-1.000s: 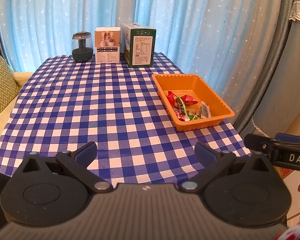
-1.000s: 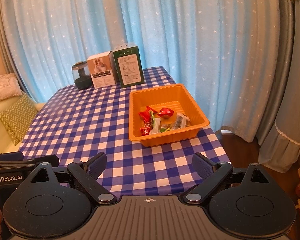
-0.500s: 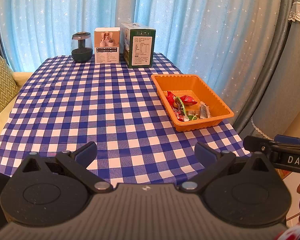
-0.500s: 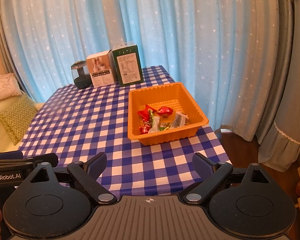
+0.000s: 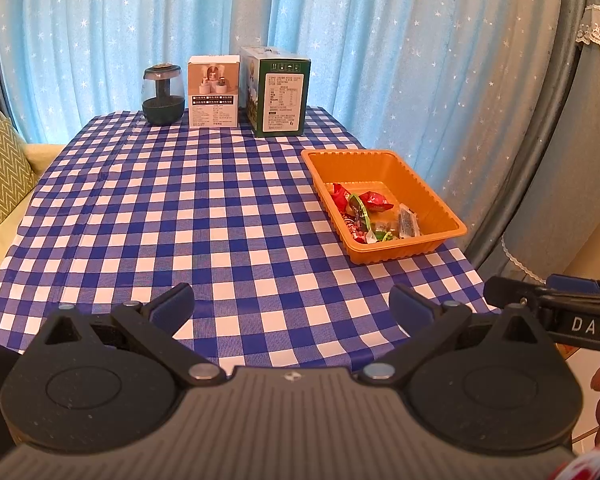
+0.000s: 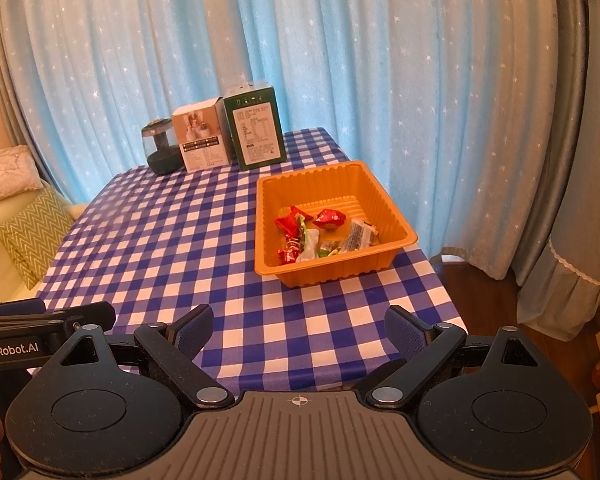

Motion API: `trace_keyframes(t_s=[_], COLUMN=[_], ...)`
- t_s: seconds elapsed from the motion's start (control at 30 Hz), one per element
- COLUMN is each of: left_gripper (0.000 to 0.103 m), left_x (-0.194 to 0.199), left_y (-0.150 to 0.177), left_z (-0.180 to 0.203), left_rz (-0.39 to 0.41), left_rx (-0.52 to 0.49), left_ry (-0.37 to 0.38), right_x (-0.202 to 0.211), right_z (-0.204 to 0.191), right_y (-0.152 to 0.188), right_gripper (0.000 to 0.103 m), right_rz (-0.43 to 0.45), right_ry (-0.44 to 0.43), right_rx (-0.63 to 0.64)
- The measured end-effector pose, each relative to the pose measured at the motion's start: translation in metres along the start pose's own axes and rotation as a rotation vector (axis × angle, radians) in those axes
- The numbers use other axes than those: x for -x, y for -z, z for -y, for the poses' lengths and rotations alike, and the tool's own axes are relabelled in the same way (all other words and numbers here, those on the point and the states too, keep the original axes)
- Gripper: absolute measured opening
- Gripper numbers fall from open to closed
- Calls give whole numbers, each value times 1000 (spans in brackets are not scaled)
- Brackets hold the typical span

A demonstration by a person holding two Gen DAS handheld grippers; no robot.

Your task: Organize snacks

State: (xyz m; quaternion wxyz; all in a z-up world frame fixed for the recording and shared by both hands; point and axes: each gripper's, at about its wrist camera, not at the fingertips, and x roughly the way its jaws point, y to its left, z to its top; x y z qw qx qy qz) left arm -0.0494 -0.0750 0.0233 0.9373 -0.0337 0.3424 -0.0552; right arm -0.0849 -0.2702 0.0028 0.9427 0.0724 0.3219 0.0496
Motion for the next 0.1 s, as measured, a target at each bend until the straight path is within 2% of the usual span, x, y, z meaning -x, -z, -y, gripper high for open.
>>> trace_keyframes(t_s=[0.1], left_gripper=[103], left_x=[-1], left_y=[1], left_z=[-1], left_rz=[4], left_rx=[2], left_ry=[0], right_x=[0], right_z=[0], right_y=[1], right_gripper=[92], right_rz=[1], right_ry=[0], right_rx=[-2])
